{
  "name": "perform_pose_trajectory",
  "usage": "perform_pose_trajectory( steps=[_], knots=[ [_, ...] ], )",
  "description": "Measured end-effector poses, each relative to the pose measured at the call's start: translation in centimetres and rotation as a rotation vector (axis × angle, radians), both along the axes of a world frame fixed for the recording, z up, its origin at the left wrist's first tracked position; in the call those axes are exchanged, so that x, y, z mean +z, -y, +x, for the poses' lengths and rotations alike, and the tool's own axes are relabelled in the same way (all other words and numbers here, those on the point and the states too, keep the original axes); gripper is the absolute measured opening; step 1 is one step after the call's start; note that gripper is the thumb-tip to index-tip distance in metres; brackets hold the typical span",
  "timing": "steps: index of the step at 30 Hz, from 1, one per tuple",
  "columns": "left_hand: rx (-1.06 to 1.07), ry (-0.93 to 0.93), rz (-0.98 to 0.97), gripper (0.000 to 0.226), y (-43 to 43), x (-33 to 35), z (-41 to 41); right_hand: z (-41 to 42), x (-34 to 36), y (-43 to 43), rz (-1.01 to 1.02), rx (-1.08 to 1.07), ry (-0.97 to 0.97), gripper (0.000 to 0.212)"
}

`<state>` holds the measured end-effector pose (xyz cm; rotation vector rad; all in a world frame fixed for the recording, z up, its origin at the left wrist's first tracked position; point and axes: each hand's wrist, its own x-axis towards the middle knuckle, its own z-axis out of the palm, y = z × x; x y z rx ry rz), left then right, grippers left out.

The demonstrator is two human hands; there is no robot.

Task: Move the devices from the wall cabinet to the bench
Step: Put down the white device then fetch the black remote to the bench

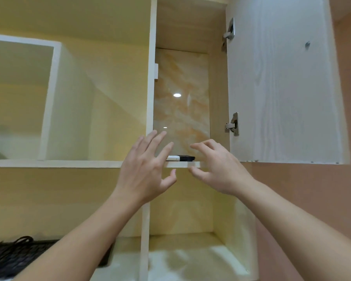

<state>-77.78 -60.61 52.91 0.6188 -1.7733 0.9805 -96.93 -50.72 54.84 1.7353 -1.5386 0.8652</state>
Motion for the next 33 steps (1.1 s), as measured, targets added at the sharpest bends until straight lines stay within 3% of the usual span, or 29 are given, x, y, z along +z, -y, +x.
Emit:
perform_pose_trajectory(
  steps=[9,15,21,28,33],
  knots=[
    [-0.015,-0.023,-0.072,0.063,2.3,0.3,-0.7,-1.3,2.2,5.0,0.186,-0.08,-0.124,0.085],
    [-0.078,-0.037,-0.087,0.06,3.0,-0.3,-0.6,-1.0,2.6,5.3,0.235,-0.092,-0.132,0.054],
    [-0.102,-0.066,-0.077,0.061,2.8,-1.1,-0.2,-1.4,1.9,4.0,0.126,0.038,-0.068,0.063],
    [-0.103,-0.088,-0.022,0.063,1.6,-1.8,0.5,-2.3,0.2,3.1,-0.189,0.269,-0.015,0.022],
    [-0.136,-0.125,0.059,0.063,-0.2,-3.0,0.8,-1.8,-1.0,1.2,-0.343,0.302,-0.049,0.018]
  ],
)
